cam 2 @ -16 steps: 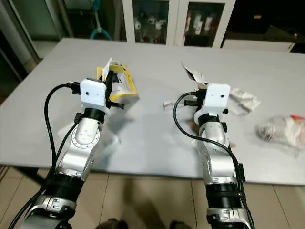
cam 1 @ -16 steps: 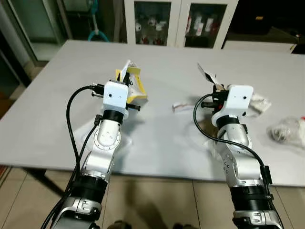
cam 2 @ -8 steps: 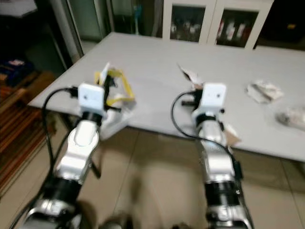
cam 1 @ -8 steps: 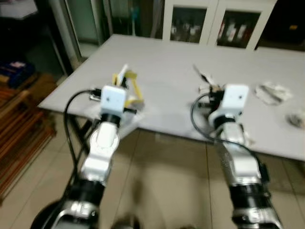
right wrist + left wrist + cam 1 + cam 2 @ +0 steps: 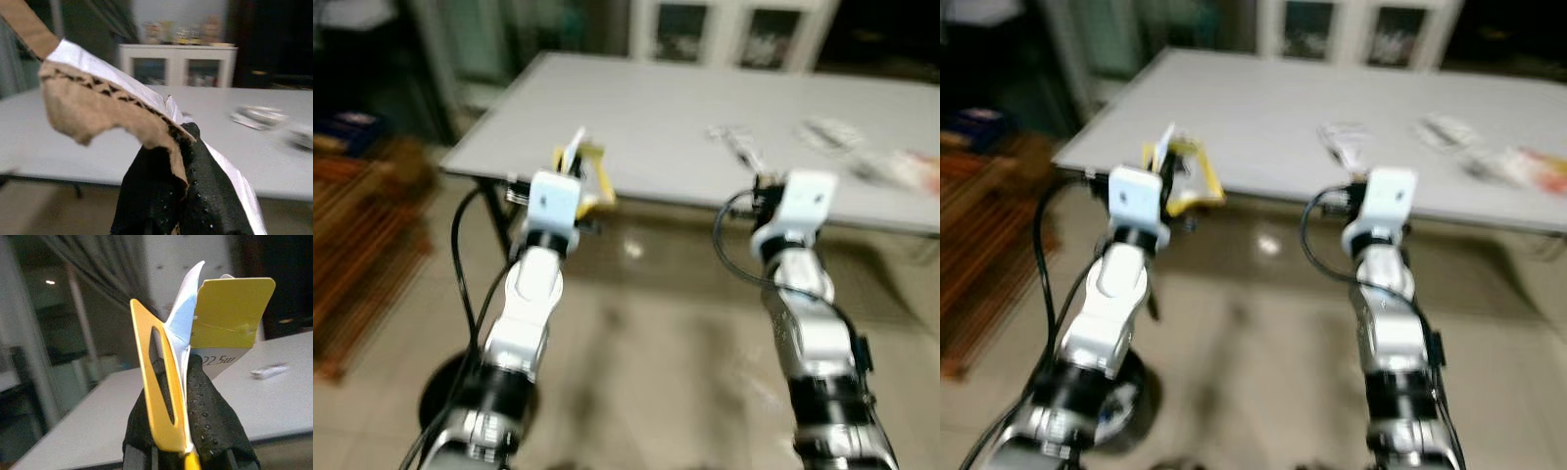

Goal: Picking trash to rubbish bin

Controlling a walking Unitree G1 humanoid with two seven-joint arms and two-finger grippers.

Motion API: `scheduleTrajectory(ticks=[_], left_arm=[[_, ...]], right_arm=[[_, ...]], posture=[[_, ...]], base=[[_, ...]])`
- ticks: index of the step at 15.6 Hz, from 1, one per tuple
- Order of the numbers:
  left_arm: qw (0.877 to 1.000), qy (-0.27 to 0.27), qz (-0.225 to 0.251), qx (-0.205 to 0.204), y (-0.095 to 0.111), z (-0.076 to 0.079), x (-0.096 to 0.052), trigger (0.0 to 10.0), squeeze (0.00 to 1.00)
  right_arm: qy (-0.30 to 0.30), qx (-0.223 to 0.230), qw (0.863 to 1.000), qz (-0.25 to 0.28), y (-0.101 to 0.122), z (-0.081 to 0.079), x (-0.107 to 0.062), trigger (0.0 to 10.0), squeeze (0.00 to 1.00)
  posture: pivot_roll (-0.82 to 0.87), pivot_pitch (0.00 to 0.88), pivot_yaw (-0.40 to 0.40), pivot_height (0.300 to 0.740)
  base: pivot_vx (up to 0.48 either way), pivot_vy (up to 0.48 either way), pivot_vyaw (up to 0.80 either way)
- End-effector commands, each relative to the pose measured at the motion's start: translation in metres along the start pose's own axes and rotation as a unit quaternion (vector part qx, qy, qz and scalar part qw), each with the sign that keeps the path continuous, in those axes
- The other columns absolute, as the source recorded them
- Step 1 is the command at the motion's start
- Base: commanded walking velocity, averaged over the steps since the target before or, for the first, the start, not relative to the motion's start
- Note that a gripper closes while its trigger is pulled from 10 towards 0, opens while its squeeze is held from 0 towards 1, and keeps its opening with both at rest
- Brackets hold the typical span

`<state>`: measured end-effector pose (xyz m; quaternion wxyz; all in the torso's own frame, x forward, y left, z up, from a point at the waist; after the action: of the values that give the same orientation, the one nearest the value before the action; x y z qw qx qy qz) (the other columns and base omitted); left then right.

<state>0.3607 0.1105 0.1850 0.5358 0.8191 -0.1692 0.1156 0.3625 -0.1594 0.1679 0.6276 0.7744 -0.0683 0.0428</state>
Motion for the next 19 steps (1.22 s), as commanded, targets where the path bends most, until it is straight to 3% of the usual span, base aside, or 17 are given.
scheduleTrajectory(ticks=[1,19], left_arm=[[1.000,0.000,0.006,0.003,0.0037,-0.0019,0.0023,10.0,0.00],[1.000,-0.001,-0.006,-0.016,0.0012,-0.0012,0.0023,10.0,0.00]], right_arm=[[0.000,0.006,1.000,0.003,0.0029,-0.0011,0.0012,10.0,0.00],[0.007,0.013,1.000,0.003,0.0035,-0.0043,0.0021,10.0,0.00]], posture=[[-0.04,0.017,-0.002,0.740],[-0.03,0.015,-0.003,0.740]], base=[[-0.337,0.000,0.00],[-0.033,0.000,0.00]])
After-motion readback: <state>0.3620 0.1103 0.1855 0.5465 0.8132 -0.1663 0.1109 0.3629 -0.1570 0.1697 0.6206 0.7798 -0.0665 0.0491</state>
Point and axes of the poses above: a point about 5 cm out from each wrist's last joint towards the gripper, its own x axis pointing out of the wrist towards the gripper, its own y axis along the axis of the wrist's last joint, z = x × y, the point moved 3 cm from there along x, pointing out of the wrist towards the gripper, and after that the axes turned 10 degrees about x, right-handed, at the moved point
